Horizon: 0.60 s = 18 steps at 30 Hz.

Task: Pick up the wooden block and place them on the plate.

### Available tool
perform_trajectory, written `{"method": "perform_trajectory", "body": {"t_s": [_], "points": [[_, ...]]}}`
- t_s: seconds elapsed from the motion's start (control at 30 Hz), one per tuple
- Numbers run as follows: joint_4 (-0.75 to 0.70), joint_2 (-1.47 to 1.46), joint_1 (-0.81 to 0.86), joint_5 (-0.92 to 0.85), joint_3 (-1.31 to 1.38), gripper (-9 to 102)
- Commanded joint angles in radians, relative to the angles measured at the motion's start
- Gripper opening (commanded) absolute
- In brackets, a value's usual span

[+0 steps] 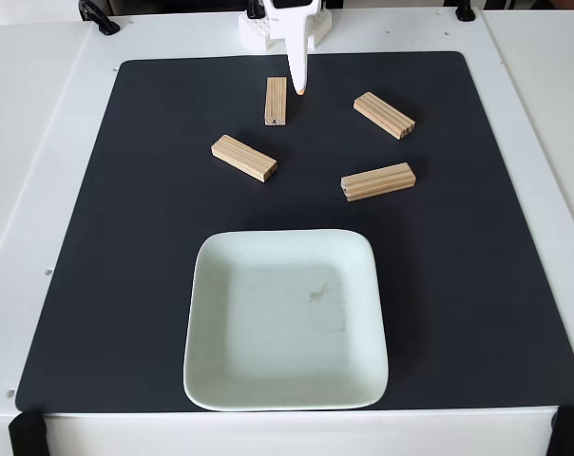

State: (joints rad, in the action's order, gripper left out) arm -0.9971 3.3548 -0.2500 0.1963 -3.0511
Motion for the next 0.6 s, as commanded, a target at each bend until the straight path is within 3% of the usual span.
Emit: {"method": "perform_trajectory", "body": {"t_s": [0.0,0.23,0.4,0.57], "points": [[-0.005,-0.003,-0.005,0.000,0.041,0],[-0.063,-0.028,0.002,-0.008,0.206,0],[-0.295,-0.249,-0.008,-0.021,0.545,0],[-0.387,-0.566,-0.008,-0.160,0.945,0]]}}
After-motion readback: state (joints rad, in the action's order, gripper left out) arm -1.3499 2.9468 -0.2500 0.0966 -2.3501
